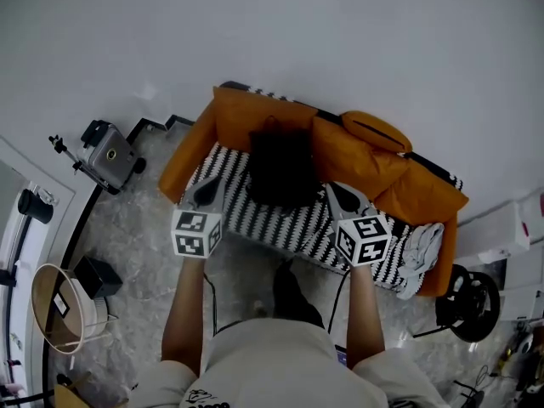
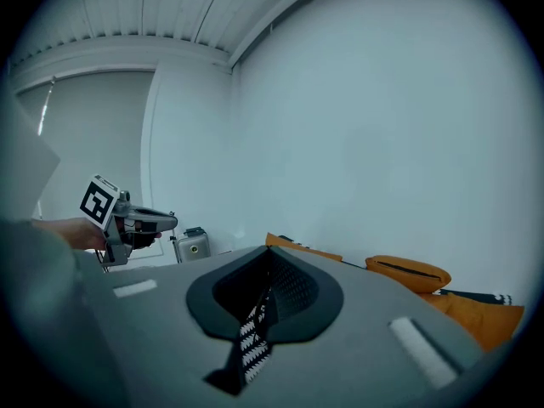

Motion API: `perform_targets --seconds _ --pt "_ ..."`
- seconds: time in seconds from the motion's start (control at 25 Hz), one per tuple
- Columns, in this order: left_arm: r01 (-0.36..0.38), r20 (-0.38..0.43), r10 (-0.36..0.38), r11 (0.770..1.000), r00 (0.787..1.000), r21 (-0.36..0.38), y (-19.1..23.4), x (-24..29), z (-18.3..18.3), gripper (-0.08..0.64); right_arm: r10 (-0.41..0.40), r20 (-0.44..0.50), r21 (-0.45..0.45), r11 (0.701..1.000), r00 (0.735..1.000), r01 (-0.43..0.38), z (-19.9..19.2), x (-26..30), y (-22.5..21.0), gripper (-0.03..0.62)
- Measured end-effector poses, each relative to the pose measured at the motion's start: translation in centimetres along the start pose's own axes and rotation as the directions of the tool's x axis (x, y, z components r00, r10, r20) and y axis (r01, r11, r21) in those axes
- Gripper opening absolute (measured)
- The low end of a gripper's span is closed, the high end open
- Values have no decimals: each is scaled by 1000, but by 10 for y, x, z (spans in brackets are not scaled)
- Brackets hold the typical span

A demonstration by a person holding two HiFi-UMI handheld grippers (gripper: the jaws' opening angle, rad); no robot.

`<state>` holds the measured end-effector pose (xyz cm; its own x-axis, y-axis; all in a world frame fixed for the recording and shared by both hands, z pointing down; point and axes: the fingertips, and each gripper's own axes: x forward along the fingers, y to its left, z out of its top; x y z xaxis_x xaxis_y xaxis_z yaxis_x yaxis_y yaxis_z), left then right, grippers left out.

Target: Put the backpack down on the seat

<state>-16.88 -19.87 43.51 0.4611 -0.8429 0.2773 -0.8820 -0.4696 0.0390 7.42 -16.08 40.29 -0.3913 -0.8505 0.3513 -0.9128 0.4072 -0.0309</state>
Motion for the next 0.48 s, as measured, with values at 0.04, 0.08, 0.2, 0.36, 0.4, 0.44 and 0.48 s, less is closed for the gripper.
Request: perform_targets --seconds 0.04,0.08,0.2,0.36,0.4,0.44,0.48 --pt "3 9 -3 1000 1000 8 -3 -7 4 11 4 11 3 1000 1000 -4 3 -7 5 4" --pt "8 19 -8 1000 1000 15 -7 -14 9 11 9 23 6 1000 1000 -9 7 -14 9 5" --pt "27 50 -29 999 998 44 -19 -34 23 11 15 55 -14 1000 998 -15 20 -35 25 5" --pt "48 86 -55 996 995 77 -35 -59 39 11 8 82 -59 998 997 -3 32 -61 40 5" --pt "51 95 -59 995 994 85 -38 -65 42 11 5 85 -69 998 996 1 34 -66 43 5" --pt "51 102 -60 994 993 93 -42 -70 45 11 4 87 -76 997 996 3 35 -71 45 5" --pt "51 110 -62 994 992 101 -45 -74 48 11 4 90 -81 997 996 4 35 -76 47 5"
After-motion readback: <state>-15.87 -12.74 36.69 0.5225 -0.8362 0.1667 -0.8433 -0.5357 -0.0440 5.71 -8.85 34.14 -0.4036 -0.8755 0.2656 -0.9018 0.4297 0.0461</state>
